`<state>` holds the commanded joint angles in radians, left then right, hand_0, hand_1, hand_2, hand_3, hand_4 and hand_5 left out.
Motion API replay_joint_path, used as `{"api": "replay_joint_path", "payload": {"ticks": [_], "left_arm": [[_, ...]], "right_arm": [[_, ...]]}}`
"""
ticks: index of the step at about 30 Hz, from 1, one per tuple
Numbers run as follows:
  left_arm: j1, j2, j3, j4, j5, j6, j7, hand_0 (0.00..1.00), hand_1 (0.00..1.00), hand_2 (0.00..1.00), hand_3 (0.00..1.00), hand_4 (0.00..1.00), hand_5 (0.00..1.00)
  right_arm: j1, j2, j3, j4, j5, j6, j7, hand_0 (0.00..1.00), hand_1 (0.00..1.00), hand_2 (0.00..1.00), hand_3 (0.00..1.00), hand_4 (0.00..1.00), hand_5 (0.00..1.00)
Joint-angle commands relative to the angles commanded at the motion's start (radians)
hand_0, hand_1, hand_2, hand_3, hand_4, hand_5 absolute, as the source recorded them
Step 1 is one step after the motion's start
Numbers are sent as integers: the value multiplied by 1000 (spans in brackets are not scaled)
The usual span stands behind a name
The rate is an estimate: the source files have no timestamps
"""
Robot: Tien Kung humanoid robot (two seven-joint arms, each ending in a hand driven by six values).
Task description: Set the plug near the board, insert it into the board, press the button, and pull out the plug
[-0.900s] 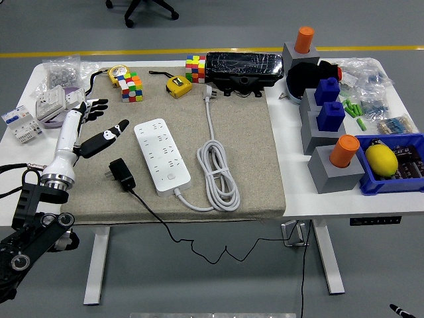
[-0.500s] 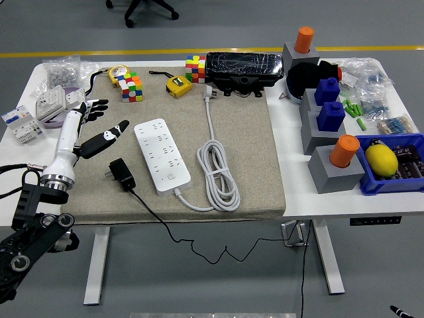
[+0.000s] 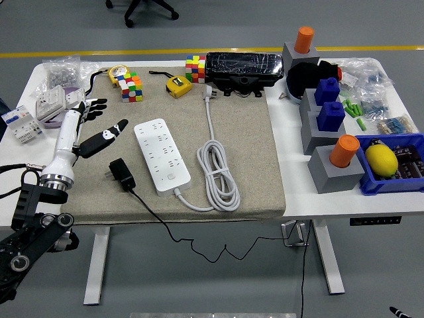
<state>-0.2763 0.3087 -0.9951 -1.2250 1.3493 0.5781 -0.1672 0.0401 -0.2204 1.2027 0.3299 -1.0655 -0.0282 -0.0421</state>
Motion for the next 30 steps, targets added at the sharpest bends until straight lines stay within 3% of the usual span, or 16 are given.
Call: {"api": "replay_joint_path", "payload": {"ticks": [30], "left_arm": [[-3,0,1,-12,13,3,2,717,735,757,757,955,505]], "right_arm": [[-1,-1,0,0,2,-1,1,648,644,622,550,979,551]]}}
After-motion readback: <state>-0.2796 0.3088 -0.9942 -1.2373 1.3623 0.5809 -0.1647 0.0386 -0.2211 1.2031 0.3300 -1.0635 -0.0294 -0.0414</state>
